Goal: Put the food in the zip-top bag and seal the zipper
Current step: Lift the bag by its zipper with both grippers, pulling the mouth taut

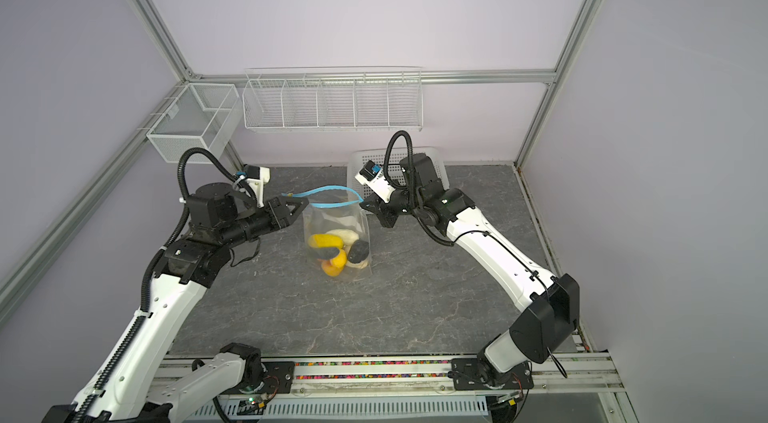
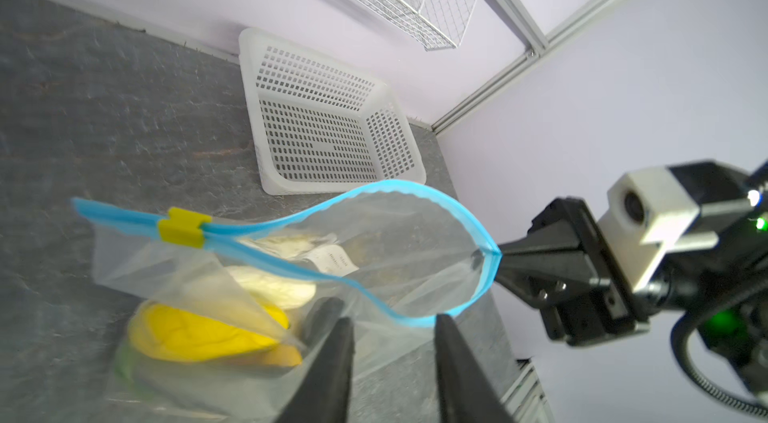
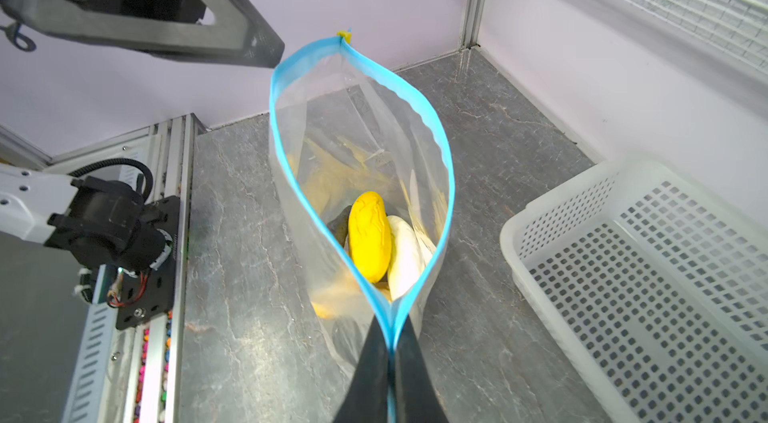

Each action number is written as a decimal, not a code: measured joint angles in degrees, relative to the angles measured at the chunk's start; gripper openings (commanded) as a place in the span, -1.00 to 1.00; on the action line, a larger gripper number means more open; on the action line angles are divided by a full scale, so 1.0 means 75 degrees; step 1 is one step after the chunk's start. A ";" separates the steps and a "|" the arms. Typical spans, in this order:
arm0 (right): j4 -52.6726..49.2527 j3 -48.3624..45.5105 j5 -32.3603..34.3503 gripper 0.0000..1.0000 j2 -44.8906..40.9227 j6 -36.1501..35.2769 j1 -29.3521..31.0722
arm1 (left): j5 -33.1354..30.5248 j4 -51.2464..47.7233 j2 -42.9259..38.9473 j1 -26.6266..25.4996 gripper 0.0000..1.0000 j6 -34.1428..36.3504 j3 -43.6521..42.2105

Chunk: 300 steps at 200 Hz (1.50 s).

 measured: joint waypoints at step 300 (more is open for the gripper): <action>-0.0405 0.0746 -0.3077 -0.87 0.0746 -0.1638 -0.2095 | 0.4100 0.7286 0.0385 0.1716 0.26 0.2527 -0.4036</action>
